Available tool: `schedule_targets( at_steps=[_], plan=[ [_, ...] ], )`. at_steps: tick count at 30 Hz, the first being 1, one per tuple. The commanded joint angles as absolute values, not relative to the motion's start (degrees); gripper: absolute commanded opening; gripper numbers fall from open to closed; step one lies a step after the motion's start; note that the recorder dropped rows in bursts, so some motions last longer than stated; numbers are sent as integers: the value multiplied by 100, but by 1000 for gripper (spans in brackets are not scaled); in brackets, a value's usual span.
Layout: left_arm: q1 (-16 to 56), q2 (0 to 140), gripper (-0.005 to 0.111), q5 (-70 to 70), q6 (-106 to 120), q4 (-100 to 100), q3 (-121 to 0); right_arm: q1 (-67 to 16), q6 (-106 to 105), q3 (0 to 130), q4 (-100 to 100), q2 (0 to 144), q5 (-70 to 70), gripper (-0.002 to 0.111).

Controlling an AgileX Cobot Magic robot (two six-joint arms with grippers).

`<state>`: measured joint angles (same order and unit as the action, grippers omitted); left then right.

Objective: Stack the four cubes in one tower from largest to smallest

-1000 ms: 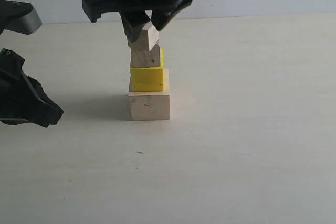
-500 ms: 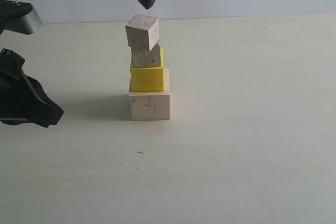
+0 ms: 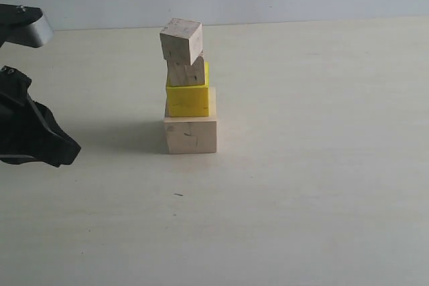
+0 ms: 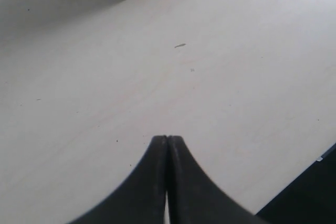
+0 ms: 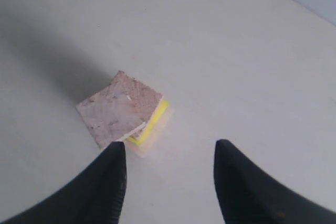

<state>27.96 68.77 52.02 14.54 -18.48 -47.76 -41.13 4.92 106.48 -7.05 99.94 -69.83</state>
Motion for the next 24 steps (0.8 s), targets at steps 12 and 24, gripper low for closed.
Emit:
schedule_targets(
  at_steps=[12,24],
  plan=[
    [2793,6869,0,5308,1460,-1969,-4754,-4086,457,10261,978,10170,-6996,50],
    [2793,6869,0,5316,1460,-2178,-4754,-4086,-1203,10241,353,10209,-6996,50]
  ],
)
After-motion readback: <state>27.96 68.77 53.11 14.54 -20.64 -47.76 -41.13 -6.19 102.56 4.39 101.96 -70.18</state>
